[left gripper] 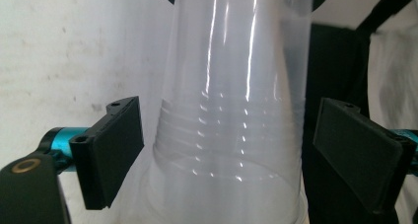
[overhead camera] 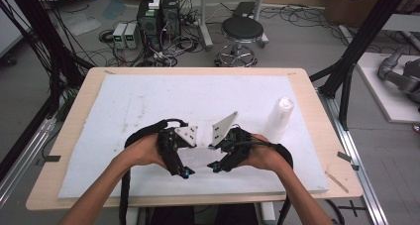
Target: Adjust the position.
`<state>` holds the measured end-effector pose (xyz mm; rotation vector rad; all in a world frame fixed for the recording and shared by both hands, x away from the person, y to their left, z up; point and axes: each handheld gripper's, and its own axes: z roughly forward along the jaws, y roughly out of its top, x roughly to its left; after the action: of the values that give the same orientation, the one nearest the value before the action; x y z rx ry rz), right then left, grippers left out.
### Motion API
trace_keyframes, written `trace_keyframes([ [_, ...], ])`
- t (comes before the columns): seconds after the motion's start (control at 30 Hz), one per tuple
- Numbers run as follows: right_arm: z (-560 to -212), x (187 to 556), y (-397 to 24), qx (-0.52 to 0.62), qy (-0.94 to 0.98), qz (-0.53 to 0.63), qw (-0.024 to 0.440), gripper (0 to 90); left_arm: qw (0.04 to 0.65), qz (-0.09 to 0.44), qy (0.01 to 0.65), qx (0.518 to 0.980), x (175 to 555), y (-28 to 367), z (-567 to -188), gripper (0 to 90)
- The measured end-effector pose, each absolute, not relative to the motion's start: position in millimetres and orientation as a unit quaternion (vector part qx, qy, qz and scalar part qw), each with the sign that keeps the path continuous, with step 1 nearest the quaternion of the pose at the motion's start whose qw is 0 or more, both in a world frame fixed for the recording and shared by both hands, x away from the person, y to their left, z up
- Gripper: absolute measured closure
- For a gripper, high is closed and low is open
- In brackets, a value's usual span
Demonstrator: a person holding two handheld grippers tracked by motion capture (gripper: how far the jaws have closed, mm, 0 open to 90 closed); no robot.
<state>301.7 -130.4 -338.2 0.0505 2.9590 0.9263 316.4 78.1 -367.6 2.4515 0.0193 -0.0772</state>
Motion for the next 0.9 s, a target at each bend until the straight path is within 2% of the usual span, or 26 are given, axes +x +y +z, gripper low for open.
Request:
trace_keyframes([
  [0.1,-340.6,301.5,-140.1,0.027,0.944,0.329,0.024,42.5,0.370,-0.017,0.009,0.929,314.7,88.0,-369.1,10.8],
  [0.4,-347.9,299.4,-167.7,0.060,0.899,0.433,0.034,42.4,0.516,0.017,0.045,0.855,308.6,127.1,-373.4,7.0],
  [0.57,-354.5,298.0,-177.6,0.073,0.871,0.484,0.040,42.5,0.559,0.020,0.064,0.827,304.9,136.9,-380.0,7.0],
  [0.73,-359.1,296.1,-180.7,0.072,0.853,0.516,0.036,42.5,0.582,0.018,0.071,0.810,305.0,141.5,-387.7,5.0],
  [0.77,-359.6,295.9,-181.2,0.069,0.850,0.521,0.036,42.5,0.588,0.020,0.077,0.805,304.8,141.6,-389.1,1.8],
  [0.9,-361.7,295.0,-182.3,0.060,0.838,0.541,0.037,42.5,0.607,0.014,0.077,0.791,304.2,141.6,-392.7,1.7],
])
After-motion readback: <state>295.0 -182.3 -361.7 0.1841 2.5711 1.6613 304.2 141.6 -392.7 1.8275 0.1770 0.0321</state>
